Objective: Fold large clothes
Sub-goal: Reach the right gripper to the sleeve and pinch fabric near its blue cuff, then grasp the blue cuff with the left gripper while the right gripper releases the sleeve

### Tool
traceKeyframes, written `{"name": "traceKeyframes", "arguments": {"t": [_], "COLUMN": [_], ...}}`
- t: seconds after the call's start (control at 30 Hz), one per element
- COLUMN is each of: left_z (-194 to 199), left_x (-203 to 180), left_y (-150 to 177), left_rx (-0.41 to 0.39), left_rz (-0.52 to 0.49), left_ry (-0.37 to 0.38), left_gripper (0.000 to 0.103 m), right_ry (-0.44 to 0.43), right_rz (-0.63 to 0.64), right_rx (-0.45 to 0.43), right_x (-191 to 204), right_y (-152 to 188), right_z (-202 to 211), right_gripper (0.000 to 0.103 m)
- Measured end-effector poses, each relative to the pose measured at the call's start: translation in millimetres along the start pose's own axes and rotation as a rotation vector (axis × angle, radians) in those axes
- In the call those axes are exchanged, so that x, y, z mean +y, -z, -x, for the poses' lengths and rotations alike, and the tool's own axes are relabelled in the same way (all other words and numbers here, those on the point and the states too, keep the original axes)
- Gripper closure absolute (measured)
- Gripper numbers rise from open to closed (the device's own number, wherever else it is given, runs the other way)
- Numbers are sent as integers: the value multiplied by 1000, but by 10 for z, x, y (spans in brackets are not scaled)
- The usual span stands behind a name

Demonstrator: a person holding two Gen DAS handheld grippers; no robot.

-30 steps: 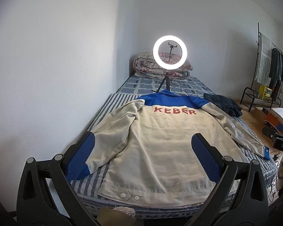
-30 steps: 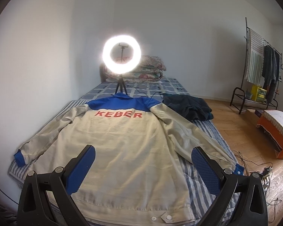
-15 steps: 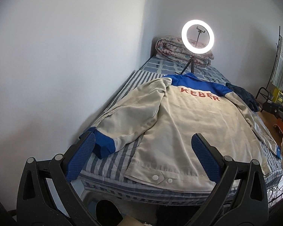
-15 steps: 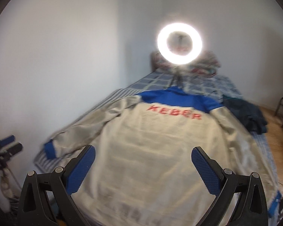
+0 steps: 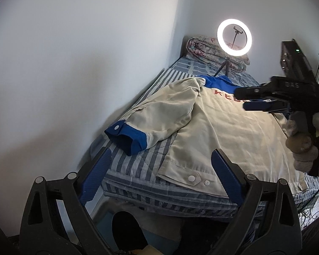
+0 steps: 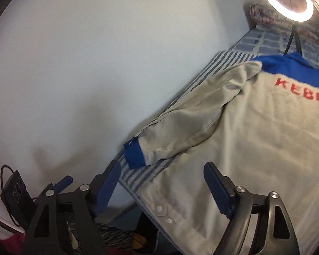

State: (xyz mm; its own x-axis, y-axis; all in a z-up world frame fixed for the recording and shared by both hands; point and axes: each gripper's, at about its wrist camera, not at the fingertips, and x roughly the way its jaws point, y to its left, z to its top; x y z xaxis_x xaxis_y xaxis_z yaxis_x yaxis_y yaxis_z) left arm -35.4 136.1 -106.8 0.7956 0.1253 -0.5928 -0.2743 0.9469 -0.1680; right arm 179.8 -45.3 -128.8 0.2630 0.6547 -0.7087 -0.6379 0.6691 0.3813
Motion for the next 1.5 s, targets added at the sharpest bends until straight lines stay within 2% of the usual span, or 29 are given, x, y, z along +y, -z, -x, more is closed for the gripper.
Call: {"name": "traceKeyframes", "arguments": {"t": [0.07, 0.1, 0.2, 0.33, 0.53, 0.63, 0.73, 0.77, 0.8, 0.87, 0.9, 0.97, 1.07, 1.23, 1.4, 1.5], "left_z": [5, 1, -6, -5, 9, 11, -9, -15, -20, -24, -28, -55, -106, -228, -522, -752], "left_x": [31, 51, 135, 226, 258, 271, 302, 311, 315, 321, 323, 331, 347, 311, 315, 260], "left_y": [10, 11, 19, 28, 20, 13, 4, 6, 8, 10, 11, 8, 14, -80, -272, -356], "left_rx": [2, 5, 9, 16, 14, 13, 22, 24, 25, 24, 25, 37, 62, 95, 159, 204], "left_rz": [-2, -3, 14, 38, 48, 54, 65, 69, 71, 71, 71, 72, 80, 84, 122, 119], "left_ry": [-3, -2, 5, 13, 30, 37, 45, 48, 49, 48, 50, 52, 66, 94, 148, 168], "left_gripper": [12, 13, 14, 15, 15, 15, 15, 15, 15, 16, 18, 28, 35, 35, 35, 35], "right_ry": [-45, -74, -114, -94, -78, -84, -76, -70, -68, -86, -89, -86, -78, -79, -60, -67], "right_rz": [-65, -110, -190, -243, -432, -496, -499, -497, -494, -487, -482, -455, -391, -312, -279, -317], "right_rx": [47, 75, 136, 190, 266, 260, 282, 289, 290, 311, 307, 295, 268, 258, 284, 290], "right_x": [-54, -77, -122, -137, -289, -331, -314, -305, -297, -279, -279, -264, -227, -266, -472, -695], "right_y": [5, 19, 59, 97, 88, 42, -26, -48, -62, -103, -122, -191, -334, -471, -374, -201], "right_z": [-291, -479, -921, -1446, -1927, -2003, -2122, -2139, -2156, -2220, -2228, -2176, -1994, -1656, -1497, -1543], "right_gripper": [29, 34, 41, 41, 41, 39, 39, 43, 62, 81, 89, 97, 100, 101, 101, 101]}}
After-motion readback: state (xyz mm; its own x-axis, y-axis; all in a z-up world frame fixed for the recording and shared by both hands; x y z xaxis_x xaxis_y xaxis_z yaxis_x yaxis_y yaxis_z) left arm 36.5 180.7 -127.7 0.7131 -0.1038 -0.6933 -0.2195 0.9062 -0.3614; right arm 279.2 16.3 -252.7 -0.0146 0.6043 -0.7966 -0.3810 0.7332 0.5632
